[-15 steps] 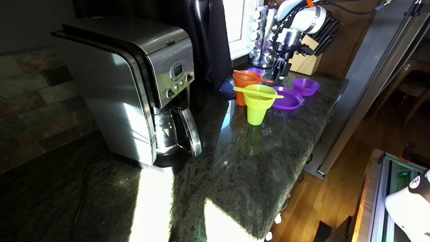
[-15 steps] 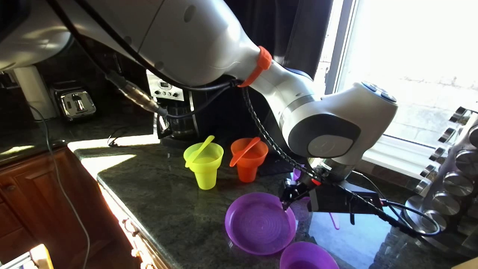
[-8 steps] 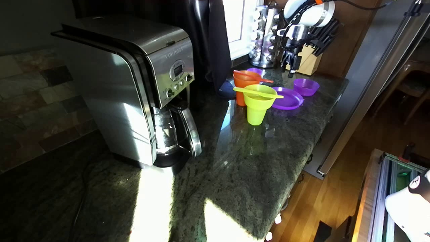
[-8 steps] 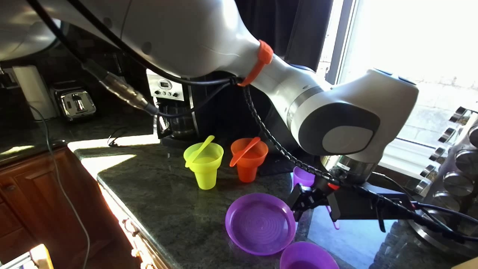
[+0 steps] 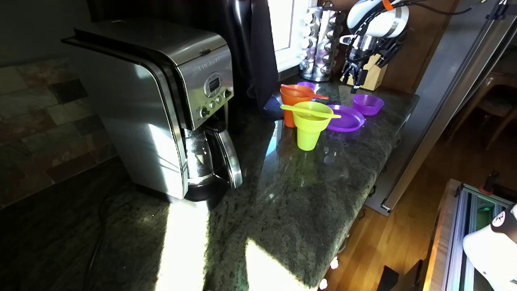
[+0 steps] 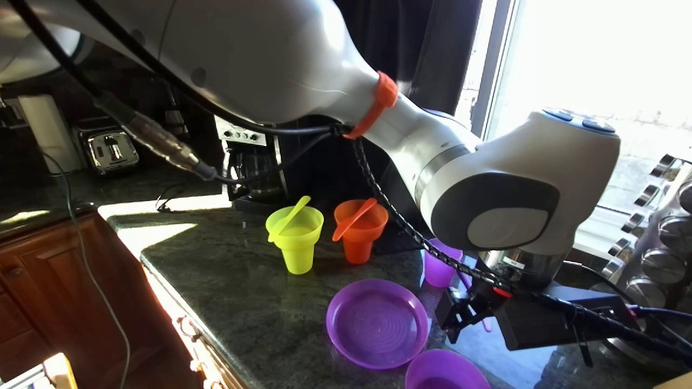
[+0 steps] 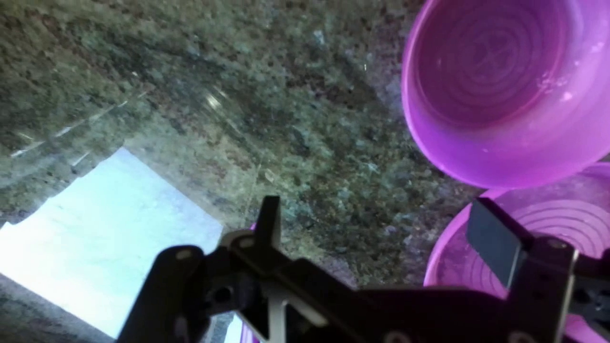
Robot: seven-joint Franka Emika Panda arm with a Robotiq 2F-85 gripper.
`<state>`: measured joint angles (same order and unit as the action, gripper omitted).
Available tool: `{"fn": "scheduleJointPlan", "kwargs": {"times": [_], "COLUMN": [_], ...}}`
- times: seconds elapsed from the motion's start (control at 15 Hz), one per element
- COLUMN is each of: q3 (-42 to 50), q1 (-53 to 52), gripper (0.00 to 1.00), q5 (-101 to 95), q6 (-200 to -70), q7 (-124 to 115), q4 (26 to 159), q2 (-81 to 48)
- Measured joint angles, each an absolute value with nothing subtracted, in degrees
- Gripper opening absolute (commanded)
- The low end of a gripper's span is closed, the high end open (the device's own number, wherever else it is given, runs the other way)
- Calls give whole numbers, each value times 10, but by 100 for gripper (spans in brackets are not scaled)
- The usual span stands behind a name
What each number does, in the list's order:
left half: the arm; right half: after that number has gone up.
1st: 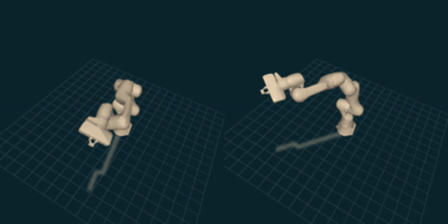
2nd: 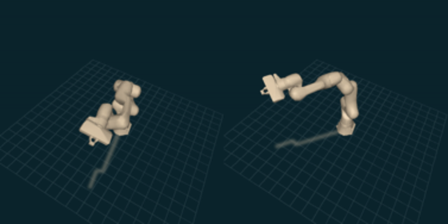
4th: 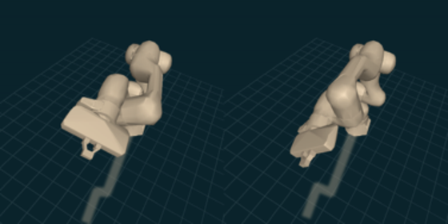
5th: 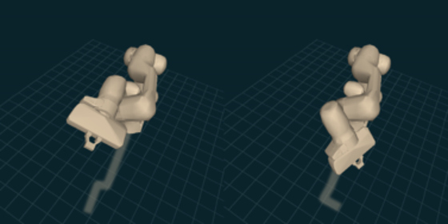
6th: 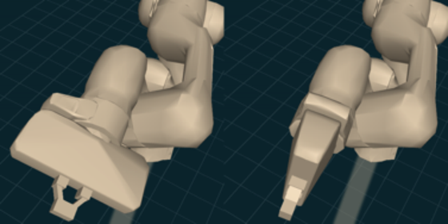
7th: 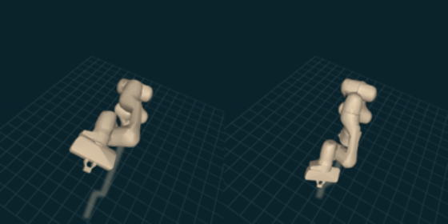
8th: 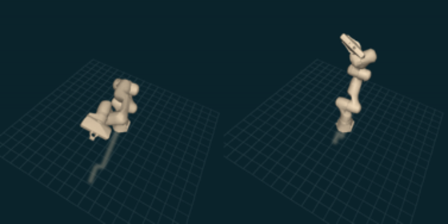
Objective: Unstack the purple items.
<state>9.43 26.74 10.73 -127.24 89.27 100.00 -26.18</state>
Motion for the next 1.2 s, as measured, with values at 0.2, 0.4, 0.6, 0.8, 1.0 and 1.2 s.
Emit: {"fn": "scheduleJointPlan", "kwargs": {"times": [0.2,0.4,0.6,0.8,1.0,1.2], "q3": [94,94,96,96,96,96], "q1": [271,274,275,275,275,274], "gripper": [100,100,94,66,49,24], "q5": [107,106,97,86,73,64], "q6": [-1290,-1290,-1290,-1290,-1290,-1290], "q7": [901,907,909,910,910,910], "q4": [1011,1012,1012,1012,1012,1012], "q2": [-265,-268,-269,-272,-276,-282]}}
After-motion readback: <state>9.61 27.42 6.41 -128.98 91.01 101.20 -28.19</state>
